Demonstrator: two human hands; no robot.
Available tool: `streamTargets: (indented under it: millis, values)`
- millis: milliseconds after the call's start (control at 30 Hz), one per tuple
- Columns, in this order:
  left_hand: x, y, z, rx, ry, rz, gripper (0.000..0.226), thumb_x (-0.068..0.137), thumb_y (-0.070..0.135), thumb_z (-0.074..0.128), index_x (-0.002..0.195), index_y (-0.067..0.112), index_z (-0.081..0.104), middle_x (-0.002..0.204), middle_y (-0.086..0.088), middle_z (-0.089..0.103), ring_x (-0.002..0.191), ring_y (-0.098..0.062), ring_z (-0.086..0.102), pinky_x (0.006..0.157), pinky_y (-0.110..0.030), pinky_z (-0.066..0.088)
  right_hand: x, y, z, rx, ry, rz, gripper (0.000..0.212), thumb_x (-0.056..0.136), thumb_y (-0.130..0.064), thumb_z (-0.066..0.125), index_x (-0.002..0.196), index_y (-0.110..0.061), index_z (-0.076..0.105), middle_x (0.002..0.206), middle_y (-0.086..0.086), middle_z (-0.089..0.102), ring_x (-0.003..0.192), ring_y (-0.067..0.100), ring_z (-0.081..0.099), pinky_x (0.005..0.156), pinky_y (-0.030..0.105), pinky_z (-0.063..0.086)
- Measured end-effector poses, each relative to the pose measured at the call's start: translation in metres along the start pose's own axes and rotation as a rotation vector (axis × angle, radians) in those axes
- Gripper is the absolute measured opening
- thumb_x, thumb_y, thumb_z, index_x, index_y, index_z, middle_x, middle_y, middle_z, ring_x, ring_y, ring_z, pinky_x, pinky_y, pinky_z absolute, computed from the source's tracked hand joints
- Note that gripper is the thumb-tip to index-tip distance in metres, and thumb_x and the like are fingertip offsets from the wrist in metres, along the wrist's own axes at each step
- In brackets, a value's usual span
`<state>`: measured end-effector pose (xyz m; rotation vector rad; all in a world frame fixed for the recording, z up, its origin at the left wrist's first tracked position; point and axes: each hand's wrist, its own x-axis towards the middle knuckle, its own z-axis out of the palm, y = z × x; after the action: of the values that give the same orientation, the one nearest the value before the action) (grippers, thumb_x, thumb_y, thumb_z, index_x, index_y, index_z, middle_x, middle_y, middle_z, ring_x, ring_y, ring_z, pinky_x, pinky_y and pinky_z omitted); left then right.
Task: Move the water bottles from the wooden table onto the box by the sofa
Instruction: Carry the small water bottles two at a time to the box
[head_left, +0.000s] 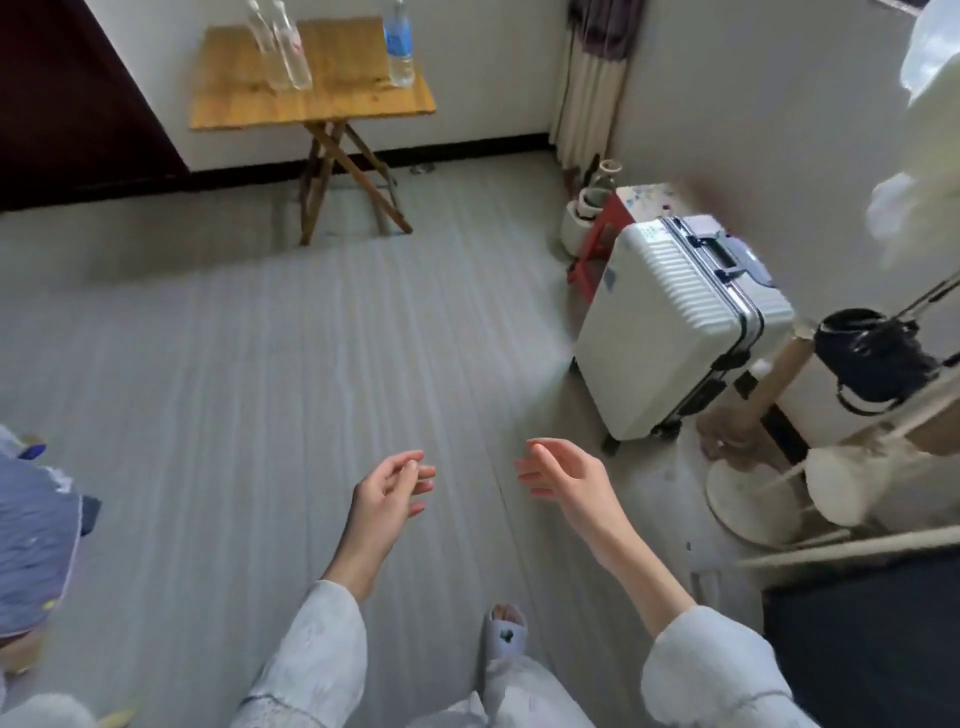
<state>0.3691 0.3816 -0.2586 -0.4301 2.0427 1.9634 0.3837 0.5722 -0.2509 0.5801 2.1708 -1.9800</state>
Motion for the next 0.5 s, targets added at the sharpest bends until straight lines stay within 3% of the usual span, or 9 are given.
streamTargets:
  millis: [200, 500]
  values:
    - [0.104, 0.06, 0.02, -0.023, 0.035, 0.057, 0.018, 0.094, 0.014, 0.042, 0.101, 0.015, 0.058, 0.092, -0.003, 0.065, 0.087, -0.016, 0.06, 0.08, -0.032, 0.05, 0.124, -0.062, -0.005, -0.022, -0.053, -0.016, 0.014, 0.091, -0.02, 0.051, 0.096, -0.014, 0.062, 0.082, 0.003, 0.069, 0.072, 0.017, 0.064, 0.072, 0.031, 0.052]
    - [0.295, 0.103, -0.009, -0.072, 0.107, -0.004, 0.019, 0.094, 0.015, 0.043, 0.09, 0.023, 0.06, 0.092, -0.001, 0.066, 0.091, -0.021, 0.06, 0.073, -0.029, 0.049, 0.314, -0.132, 0.053, -0.068, -0.116, -0.005, 0.02, 0.092, -0.018, 0.049, 0.103, -0.007, 0.06, 0.085, 0.006, 0.067, 0.076, 0.021, 0.064, 0.073, 0.03, 0.052]
